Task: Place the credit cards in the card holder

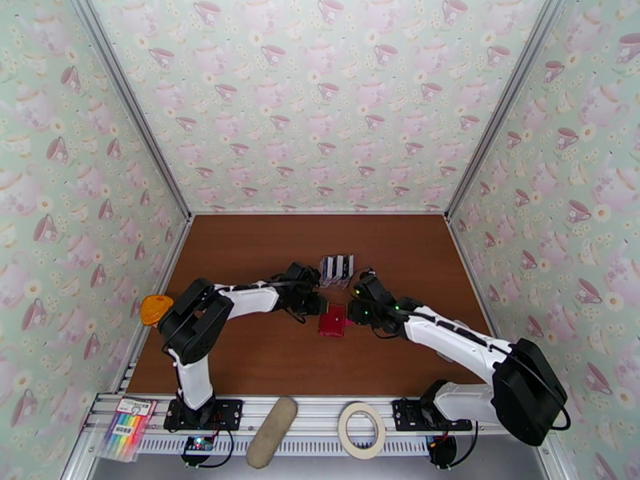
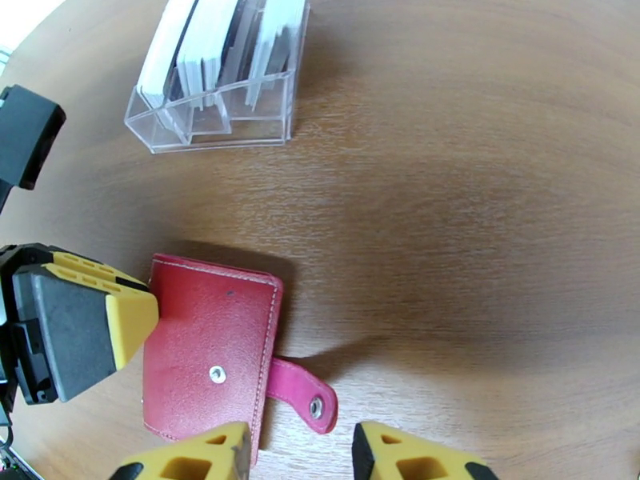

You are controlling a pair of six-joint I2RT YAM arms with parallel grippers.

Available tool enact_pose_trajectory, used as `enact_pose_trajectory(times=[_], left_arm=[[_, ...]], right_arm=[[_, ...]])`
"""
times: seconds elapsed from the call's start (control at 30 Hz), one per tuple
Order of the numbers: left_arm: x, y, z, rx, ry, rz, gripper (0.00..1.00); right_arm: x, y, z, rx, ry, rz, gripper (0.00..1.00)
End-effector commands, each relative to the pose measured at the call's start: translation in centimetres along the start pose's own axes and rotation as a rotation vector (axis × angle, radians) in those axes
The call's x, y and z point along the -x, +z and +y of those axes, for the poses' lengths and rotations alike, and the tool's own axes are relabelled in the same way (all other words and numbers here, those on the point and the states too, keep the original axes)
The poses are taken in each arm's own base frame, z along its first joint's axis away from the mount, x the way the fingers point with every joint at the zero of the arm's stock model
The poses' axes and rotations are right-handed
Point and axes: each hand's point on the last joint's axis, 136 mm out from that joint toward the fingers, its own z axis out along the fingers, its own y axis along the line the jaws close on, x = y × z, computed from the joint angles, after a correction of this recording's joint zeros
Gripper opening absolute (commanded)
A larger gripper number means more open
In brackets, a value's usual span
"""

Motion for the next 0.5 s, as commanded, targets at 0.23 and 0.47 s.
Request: enact_pose_trajectory(times=[0.23,0.47], left_arm=[[-0.7,-0.5,0.6,-0.033,0.046,-0.026,0.27],[-1.1,-0.1,0.5,-0.066,0.035,-0.004,0.28]], right_arm=[[-1.0,0.1,-0.3,0.092,0.137,0.002,0.38],[-1.0,0.4,-0.9,0.161,0.201,0.016,0.37]])
